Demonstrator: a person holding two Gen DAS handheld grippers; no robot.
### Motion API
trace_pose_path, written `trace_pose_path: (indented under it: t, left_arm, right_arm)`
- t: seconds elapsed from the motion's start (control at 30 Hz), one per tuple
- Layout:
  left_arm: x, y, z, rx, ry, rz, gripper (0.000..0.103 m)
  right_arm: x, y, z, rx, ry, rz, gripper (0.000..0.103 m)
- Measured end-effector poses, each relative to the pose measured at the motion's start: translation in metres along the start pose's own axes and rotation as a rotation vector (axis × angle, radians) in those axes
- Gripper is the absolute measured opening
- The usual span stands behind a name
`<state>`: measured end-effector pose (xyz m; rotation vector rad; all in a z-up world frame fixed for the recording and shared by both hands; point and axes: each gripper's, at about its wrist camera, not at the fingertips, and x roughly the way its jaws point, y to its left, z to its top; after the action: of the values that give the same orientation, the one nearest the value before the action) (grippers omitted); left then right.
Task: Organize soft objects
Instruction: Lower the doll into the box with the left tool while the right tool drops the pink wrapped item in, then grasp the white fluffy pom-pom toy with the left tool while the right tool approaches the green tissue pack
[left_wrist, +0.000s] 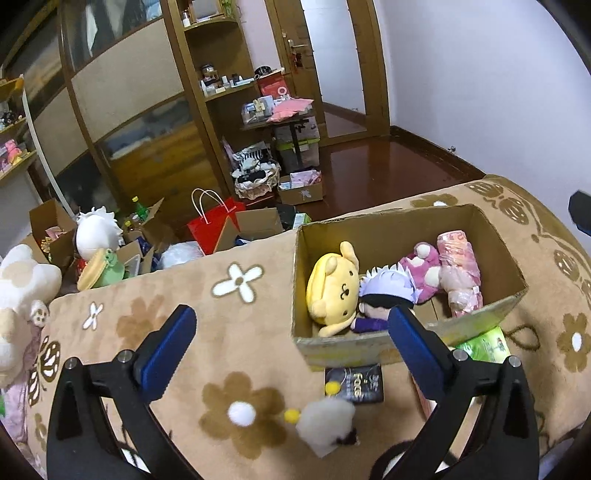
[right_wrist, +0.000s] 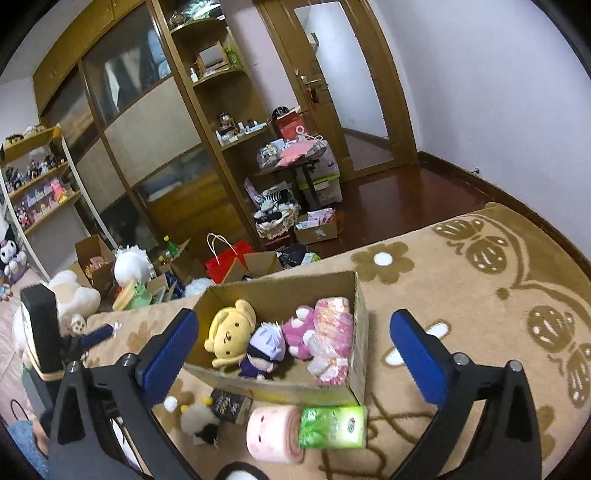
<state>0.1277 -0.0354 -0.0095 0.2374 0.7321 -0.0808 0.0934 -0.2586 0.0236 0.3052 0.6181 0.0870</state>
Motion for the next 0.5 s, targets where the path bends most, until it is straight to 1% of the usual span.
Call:
trace_pose_path:
  t: [0.23, 0.4, 0.5]
  left_arm:
    - [-0.021, 0.004, -0.009, -0.009, 0.028, -0.008, 0.102]
    - [-0.025, 0.008, -0.020, -0.013, 0.081, -0.013, 0.102]
    - [-0.024, 0.011, -0.026, -0.029, 0.117, -0.025, 0.102]
  right_arm:
    - [-0.020, 0.007, -0.013, -0.028, 0.005, -0.030, 0.103]
    - [-0.028, 0.011, -0.023, -0.029, 0.013, -0.047, 0.103]
    - [-0.028, 0.010, -0.030, -0.025, 0.033, -0.056, 0.103]
